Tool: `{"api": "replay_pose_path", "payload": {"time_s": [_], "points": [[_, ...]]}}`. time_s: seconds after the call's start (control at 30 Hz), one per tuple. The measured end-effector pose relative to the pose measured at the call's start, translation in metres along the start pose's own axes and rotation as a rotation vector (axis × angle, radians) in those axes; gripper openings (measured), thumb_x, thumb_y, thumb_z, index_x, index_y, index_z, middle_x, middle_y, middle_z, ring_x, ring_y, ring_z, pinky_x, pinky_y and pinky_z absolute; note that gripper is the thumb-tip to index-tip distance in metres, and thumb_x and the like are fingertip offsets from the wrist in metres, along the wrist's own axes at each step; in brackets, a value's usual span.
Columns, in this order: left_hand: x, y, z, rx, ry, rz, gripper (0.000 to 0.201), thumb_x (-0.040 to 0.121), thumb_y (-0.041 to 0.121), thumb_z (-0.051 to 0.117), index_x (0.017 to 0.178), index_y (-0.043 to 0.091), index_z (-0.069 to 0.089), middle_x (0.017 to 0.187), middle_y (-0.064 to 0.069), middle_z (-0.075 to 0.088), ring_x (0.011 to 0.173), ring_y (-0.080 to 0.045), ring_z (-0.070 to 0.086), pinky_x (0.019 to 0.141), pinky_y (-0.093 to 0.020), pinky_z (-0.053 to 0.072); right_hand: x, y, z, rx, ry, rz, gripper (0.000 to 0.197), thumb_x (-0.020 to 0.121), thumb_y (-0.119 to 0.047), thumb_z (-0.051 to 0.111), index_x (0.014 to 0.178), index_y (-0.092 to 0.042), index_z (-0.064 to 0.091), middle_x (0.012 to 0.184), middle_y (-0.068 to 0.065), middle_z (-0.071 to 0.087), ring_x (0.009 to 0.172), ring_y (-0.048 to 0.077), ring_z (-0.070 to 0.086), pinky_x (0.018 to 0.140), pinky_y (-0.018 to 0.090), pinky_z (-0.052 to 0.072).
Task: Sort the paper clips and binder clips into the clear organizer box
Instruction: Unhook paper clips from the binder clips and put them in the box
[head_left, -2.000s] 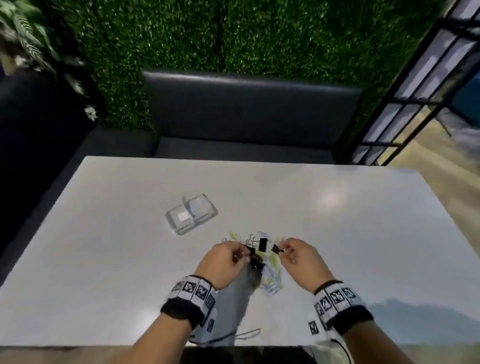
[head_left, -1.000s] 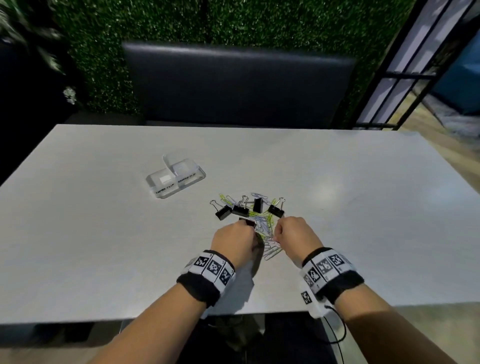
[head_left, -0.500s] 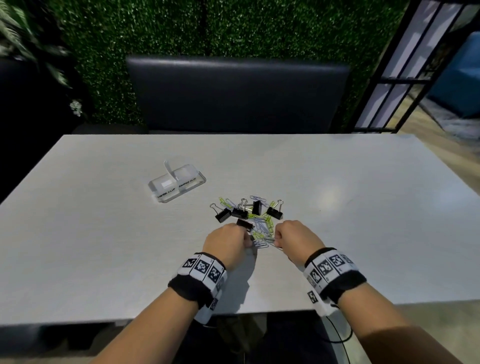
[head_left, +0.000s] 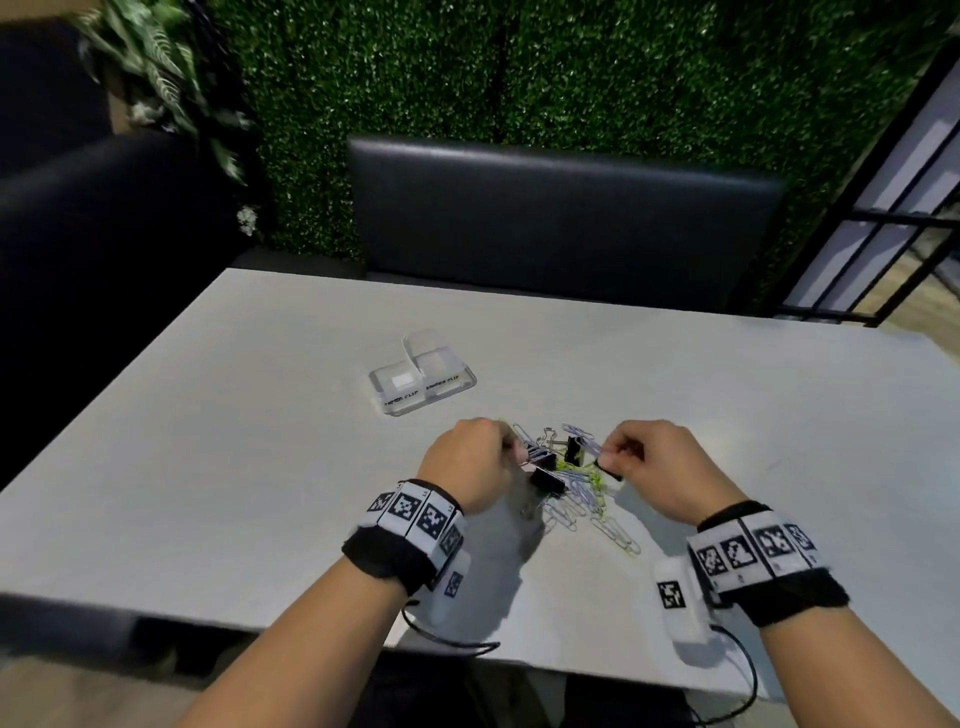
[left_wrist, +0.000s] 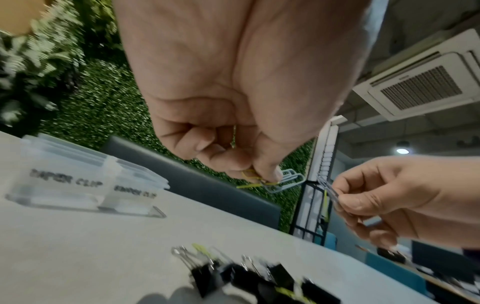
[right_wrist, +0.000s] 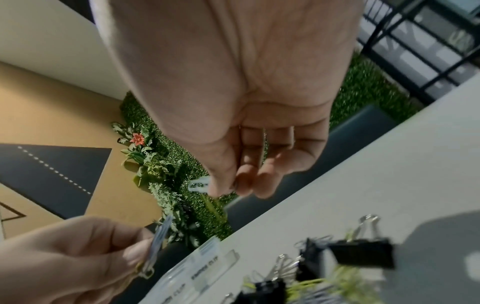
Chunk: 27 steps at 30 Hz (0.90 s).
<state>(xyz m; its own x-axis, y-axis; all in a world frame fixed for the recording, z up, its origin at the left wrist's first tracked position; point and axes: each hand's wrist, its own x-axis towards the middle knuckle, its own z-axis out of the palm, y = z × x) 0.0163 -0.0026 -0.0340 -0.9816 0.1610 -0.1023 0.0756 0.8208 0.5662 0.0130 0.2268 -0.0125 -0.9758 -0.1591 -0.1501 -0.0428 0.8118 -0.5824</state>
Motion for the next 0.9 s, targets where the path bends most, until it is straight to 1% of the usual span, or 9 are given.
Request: {"api": "replay_pose_path", "payload": {"time_s": [0.07,0.23,0.37,0.47,0.53,0.6,0.67,0.73,0.9], "points": [[0.003,-0.008,-0.011,-0.044,0.026,-0.026,0.017,0.094,0.016,0.058,0.090,0.026,0.071,0.097,0.009,0.073,0.092,-0.019,0.067,0.081,-0.031,0.052,0.009,-0.009,0.003,0.078,0.040,-0.027,0.012,0.089,-0.024,0.072,0.078,-0.028,0.069,0.081,-0.010,0.069,0.078,0.007,0.062,0.067,0.021,0.044],[0.017,-0.042,-0.048,-0.090,0.131,-0.118,0.017,0.098,0.022,0.061,0.082,0.030,0.063,0.073,0.021,0.057,0.079,-0.011,0.057,0.073,-0.023,0.041,0.050,-0.043,0.028,0.288,0.069,-0.067,0.004,0.088,-0.025,0.073,0.084,-0.023,0.073,0.080,-0.006,0.071,0.077,0.011,0.065,0.072,0.024,0.051],[0.038,-0.076,-0.078,-0.088,0.227,-0.273,0.020,0.096,0.022,0.061,0.077,0.028,0.063,0.082,0.007,0.065,0.077,-0.016,0.060,0.070,-0.025,0.042,0.099,-0.084,0.060,0.345,0.023,-0.115,0.011,0.087,-0.020,0.073,0.078,-0.022,0.069,0.072,-0.005,0.068,0.069,0.013,0.065,0.063,0.021,0.047],[0.056,-0.098,-0.090,-0.081,0.256,-0.368,0.016,0.095,0.024,0.062,0.081,0.025,0.071,0.095,-0.002,0.074,0.084,-0.023,0.067,0.072,-0.029,0.049,0.136,-0.116,0.088,0.343,-0.015,-0.119,0.016,0.085,-0.018,0.075,0.072,-0.023,0.067,0.072,-0.002,0.068,0.072,0.017,0.065,0.070,0.030,0.054],[0.066,-0.111,-0.093,-0.074,0.268,-0.407,0.016,0.093,0.023,0.062,0.090,0.021,0.078,0.099,-0.005,0.077,0.089,-0.027,0.070,0.076,-0.032,0.055,0.158,-0.134,0.105,0.325,-0.030,-0.104,0.018,0.085,-0.018,0.075,0.069,-0.022,0.067,0.074,-0.002,0.067,0.072,0.017,0.063,0.070,0.029,0.052],[0.075,-0.123,-0.095,-0.066,0.285,-0.436,0.017,0.093,0.024,0.065,0.092,0.017,0.081,0.096,-0.007,0.078,0.086,-0.027,0.071,0.074,-0.033,0.057,0.173,-0.147,0.119,0.283,-0.039,-0.088,0.015,0.086,-0.018,0.074,0.072,-0.017,0.069,0.079,0.000,0.068,0.071,0.015,0.061,0.067,0.023,0.047],[0.082,-0.134,-0.095,-0.057,0.303,-0.459,0.019,0.092,0.028,0.071,0.089,0.013,0.081,0.090,-0.010,0.077,0.081,-0.028,0.071,0.068,-0.031,0.054,0.184,-0.156,0.129,0.223,-0.039,-0.079,0.014,0.086,-0.020,0.074,0.077,-0.009,0.073,0.086,0.005,0.073,0.076,0.019,0.065,0.070,0.025,0.048],[0.086,-0.142,-0.094,-0.059,0.305,-0.475,0.020,0.089,0.030,0.076,0.085,0.011,0.082,0.085,-0.012,0.077,0.080,-0.029,0.071,0.066,-0.028,0.051,0.193,-0.163,0.135,0.148,-0.040,-0.073,0.014,0.086,-0.021,0.073,0.078,-0.010,0.076,0.088,0.007,0.075,0.081,0.022,0.069,0.075,0.028,0.054],[0.085,-0.149,-0.091,-0.091,0.324,-0.454,0.019,0.091,0.030,0.074,0.093,0.013,0.083,0.082,-0.010,0.077,0.080,-0.024,0.073,0.072,-0.030,0.054,0.200,-0.164,0.135,0.091,-0.062,-0.074,0.009,0.086,-0.014,0.071,0.088,-0.015,0.080,0.096,0.006,0.076,0.088,0.022,0.071,0.085,0.034,0.058]]}}
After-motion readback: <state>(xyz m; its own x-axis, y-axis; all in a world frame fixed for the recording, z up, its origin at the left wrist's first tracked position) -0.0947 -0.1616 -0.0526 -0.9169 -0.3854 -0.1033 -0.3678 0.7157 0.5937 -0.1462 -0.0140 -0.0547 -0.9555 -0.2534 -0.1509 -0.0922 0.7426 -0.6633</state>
